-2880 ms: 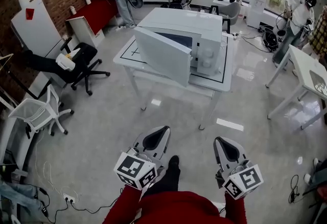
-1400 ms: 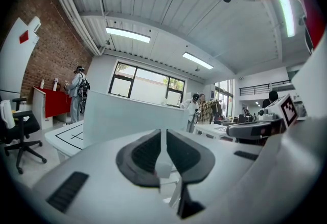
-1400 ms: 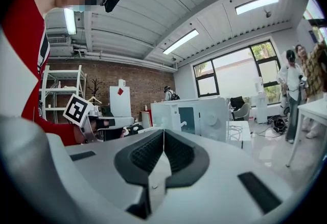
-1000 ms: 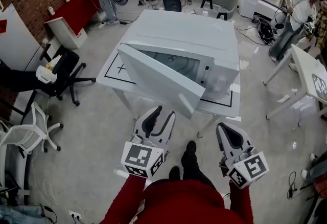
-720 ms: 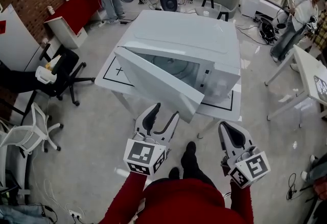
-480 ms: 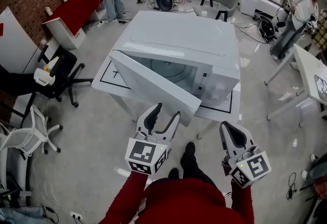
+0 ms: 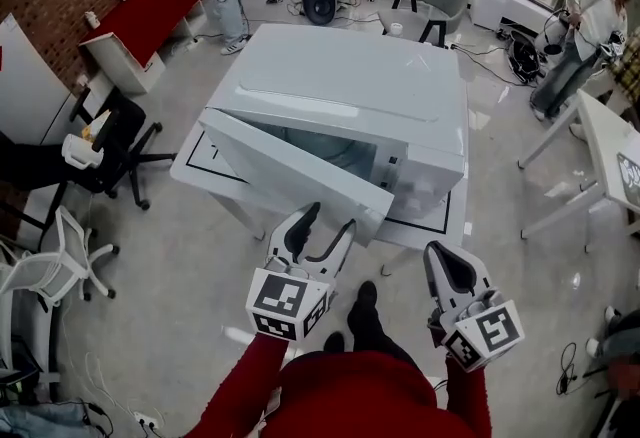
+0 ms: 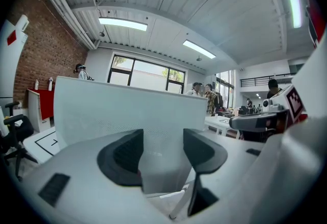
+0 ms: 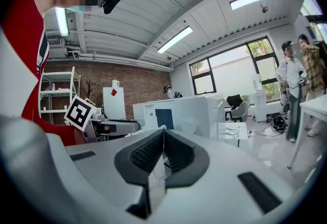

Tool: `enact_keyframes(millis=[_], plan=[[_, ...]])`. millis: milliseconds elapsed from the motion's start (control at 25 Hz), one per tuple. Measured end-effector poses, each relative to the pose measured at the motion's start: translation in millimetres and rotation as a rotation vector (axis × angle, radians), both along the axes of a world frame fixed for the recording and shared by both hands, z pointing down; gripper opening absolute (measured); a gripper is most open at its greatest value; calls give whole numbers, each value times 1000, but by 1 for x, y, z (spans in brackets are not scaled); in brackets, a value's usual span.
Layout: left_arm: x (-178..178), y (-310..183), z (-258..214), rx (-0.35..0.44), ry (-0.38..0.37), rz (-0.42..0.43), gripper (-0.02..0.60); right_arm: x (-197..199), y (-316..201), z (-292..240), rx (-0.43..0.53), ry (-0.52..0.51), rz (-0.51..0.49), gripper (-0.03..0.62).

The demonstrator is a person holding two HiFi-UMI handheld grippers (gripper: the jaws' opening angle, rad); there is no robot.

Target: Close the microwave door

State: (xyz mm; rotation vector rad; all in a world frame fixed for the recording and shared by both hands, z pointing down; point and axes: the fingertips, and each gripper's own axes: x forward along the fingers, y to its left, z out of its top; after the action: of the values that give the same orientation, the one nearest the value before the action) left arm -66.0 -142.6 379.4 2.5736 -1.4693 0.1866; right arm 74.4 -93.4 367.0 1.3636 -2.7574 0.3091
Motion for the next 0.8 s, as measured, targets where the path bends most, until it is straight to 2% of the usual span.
enact_keyframes(millis=[800], plan=[[24,-42,-5,-30,48,16,239,7,-33,-3,-13,5,-16,15]])
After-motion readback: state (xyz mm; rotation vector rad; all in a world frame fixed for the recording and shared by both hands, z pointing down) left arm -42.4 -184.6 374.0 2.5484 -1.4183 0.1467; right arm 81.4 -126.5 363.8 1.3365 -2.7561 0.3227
